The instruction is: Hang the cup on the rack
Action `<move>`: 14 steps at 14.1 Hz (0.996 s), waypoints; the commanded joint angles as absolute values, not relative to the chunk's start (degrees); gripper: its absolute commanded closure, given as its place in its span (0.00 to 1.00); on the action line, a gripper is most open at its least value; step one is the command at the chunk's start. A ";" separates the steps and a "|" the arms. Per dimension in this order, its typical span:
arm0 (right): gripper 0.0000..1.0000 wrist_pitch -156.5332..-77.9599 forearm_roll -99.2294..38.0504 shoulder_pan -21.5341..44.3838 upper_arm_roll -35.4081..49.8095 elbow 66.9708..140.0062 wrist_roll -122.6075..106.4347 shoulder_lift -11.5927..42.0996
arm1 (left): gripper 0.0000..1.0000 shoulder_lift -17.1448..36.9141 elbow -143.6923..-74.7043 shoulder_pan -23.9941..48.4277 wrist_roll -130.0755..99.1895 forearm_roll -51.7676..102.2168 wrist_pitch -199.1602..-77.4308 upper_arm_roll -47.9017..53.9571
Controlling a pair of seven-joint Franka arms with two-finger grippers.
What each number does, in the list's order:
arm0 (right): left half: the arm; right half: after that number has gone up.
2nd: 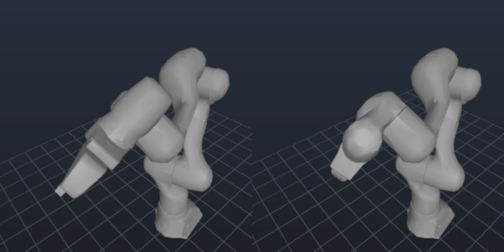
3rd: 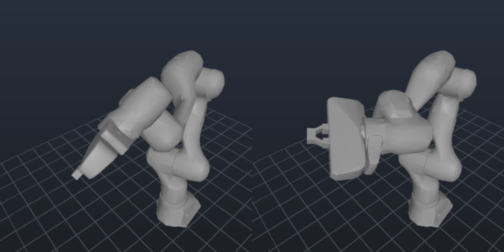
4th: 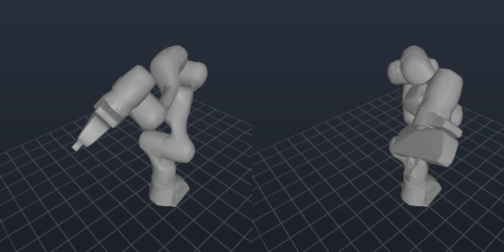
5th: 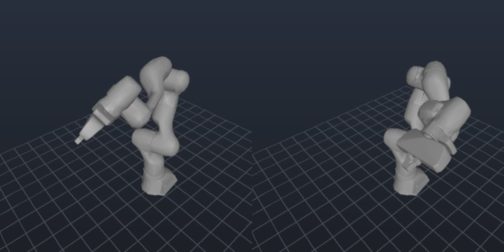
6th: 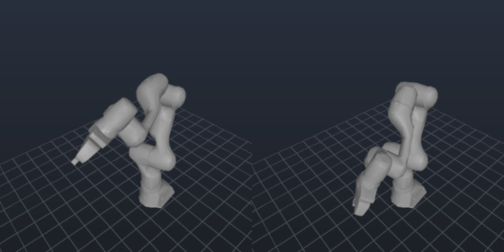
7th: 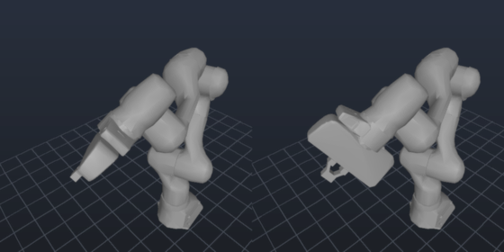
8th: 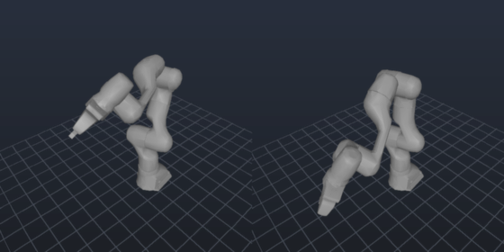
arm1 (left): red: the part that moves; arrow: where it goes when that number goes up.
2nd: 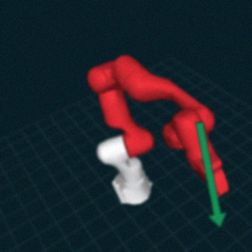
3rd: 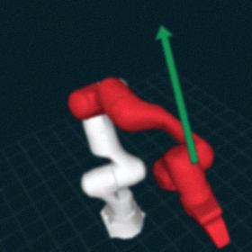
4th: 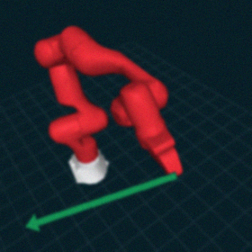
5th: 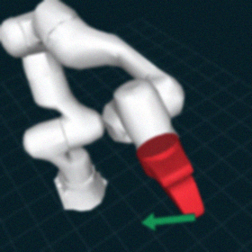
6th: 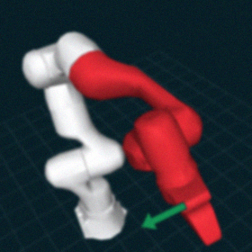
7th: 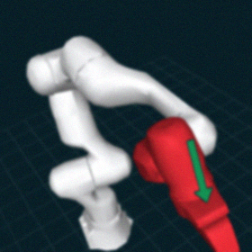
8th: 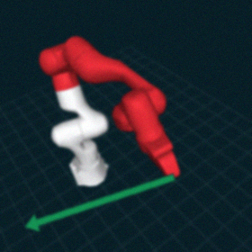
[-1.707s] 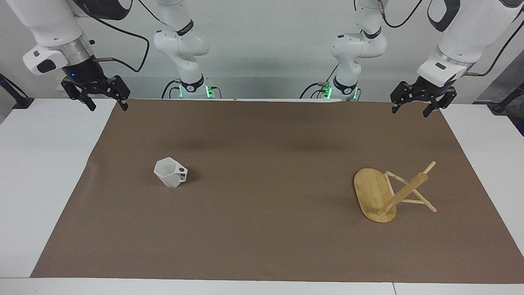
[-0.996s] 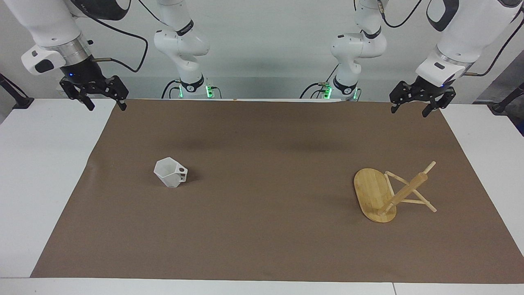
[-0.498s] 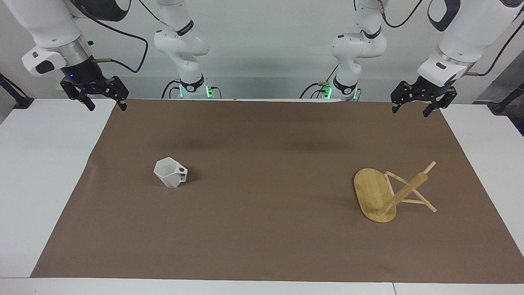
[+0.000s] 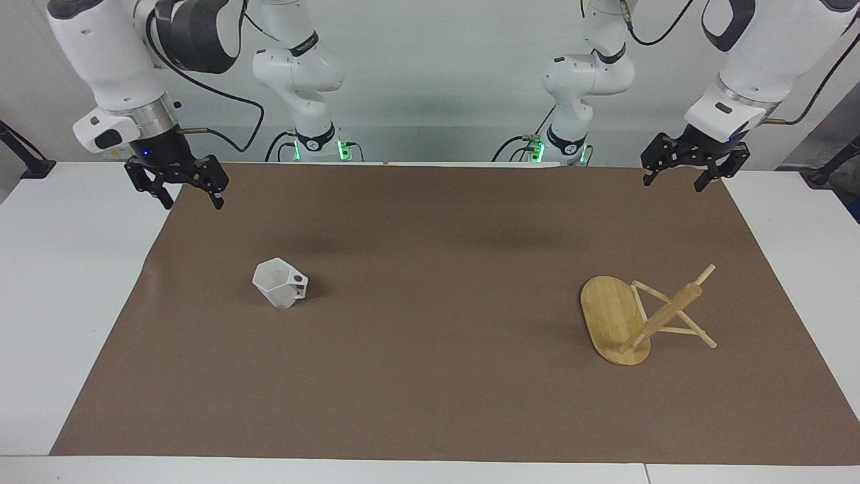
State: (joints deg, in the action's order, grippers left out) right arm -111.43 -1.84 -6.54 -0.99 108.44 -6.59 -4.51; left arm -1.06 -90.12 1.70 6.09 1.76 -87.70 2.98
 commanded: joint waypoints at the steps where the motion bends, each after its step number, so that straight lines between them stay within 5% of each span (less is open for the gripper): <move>1: 0.00 -115.12 -0.79 -6.59 -0.70 111.18 -4.75 -2.74 | 0.00 -2.02 -90.79 0.97 5.80 0.79 -87.63 3.52; 6: 0.00 -124.87 -0.79 -6.59 -0.70 113.02 -4.05 4.83 | 0.00 -2.02 -90.79 1.05 5.80 0.79 -87.63 3.51; 14: 0.00 -134.38 -0.79 -3.96 -0.62 118.91 0.88 7.47 | 0.00 -2.02 -90.79 0.97 5.80 0.79 -87.63 3.52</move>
State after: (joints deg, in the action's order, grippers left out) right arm -133.27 -1.84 -4.42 -0.88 117.36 -0.77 8.55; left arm -1.07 -90.12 1.70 6.09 1.76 -87.69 2.98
